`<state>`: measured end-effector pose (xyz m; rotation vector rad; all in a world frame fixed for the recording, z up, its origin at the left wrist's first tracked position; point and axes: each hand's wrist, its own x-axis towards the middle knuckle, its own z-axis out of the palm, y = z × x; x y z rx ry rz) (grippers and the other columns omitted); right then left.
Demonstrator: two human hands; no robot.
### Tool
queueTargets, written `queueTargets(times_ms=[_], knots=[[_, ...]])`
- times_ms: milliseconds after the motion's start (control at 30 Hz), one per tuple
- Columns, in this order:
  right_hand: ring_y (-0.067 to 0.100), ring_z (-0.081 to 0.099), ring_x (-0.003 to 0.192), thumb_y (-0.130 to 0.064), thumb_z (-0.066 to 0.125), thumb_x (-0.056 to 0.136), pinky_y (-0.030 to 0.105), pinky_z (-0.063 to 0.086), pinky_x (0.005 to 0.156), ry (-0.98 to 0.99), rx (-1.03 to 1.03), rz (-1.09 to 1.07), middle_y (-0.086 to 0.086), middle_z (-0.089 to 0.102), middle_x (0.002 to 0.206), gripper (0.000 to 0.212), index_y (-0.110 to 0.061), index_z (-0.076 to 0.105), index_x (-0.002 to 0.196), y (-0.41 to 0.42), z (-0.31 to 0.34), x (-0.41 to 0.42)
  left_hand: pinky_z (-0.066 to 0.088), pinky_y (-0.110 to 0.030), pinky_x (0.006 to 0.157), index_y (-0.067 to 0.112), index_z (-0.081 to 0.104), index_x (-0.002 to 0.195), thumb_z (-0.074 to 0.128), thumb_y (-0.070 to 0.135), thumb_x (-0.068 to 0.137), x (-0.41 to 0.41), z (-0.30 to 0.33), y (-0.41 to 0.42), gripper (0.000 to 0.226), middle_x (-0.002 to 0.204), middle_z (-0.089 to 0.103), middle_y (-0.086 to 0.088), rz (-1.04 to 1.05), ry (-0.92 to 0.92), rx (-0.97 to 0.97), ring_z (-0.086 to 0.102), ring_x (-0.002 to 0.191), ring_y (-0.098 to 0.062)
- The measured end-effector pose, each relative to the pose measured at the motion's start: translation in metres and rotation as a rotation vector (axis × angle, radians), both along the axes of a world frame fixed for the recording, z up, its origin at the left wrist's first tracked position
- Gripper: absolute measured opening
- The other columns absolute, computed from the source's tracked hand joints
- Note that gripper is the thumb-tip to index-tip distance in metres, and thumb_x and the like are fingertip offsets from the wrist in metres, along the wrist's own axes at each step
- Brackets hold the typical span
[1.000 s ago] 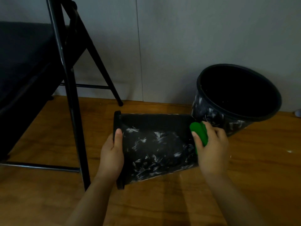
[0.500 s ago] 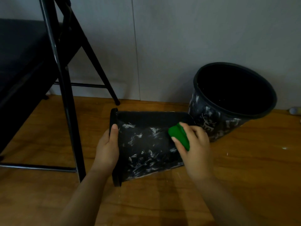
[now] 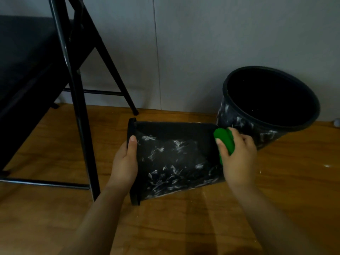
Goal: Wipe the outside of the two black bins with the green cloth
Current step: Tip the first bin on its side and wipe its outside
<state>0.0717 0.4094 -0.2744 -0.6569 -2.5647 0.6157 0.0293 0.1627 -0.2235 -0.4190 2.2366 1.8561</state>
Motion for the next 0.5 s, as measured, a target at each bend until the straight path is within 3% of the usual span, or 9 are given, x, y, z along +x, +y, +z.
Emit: queueTargets(times_ms=[100, 267, 400, 500], knots=[[0.023, 0.048, 0.110, -0.046, 0.049, 0.093, 0.027, 0.042, 0.079, -0.012, 0.054, 0.000, 0.005, 0.049, 0.124, 0.053, -0.023, 0.046, 0.140, -0.014, 0.003, 0.006, 0.043, -0.023, 0.066, 0.033, 0.056, 0.092, 0.032, 0.048, 0.103, 0.001, 0.003, 0.003, 0.030, 0.096, 0.063, 0.005, 0.001, 0.002, 0.013, 0.061, 0.087, -0.007], [0.014, 0.045, 0.114, -0.041, 0.052, 0.089, 0.024, 0.043, 0.085, -0.053, 0.081, 0.289, -0.004, 0.045, 0.130, 0.056, -0.027, 0.042, 0.143, -0.032, 0.010, 0.007, 0.042, -0.024, 0.065, 0.034, 0.054, 0.091, 0.032, 0.049, 0.103, -0.001, 0.005, 0.002, 0.029, 0.096, 0.062, 0.005, -0.008, -0.014, 0.029, 0.059, 0.086, -0.008], [0.017, 0.051, 0.114, -0.039, 0.052, 0.094, 0.022, 0.040, 0.084, -0.024, 0.041, 0.109, 0.001, 0.053, 0.128, 0.052, -0.022, 0.041, 0.142, -0.009, 0.013, 0.000, 0.046, -0.027, 0.070, 0.034, 0.056, 0.093, 0.034, 0.050, 0.102, -0.002, 0.001, 0.001, 0.029, 0.098, 0.064, 0.004, -0.001, -0.025, 0.037, 0.062, 0.092, -0.012], [0.017, 0.053, 0.113, -0.036, 0.060, 0.091, 0.022, 0.040, 0.085, 0.026, 0.001, 0.141, -0.001, 0.058, 0.123, 0.046, -0.021, 0.051, 0.133, -0.020, 0.016, 0.006, 0.046, -0.026, 0.069, 0.034, 0.057, 0.093, 0.034, 0.050, 0.102, -0.001, 0.000, 0.001, 0.029, 0.099, 0.065, 0.004, -0.001, -0.019, 0.026, 0.062, 0.092, -0.012]])
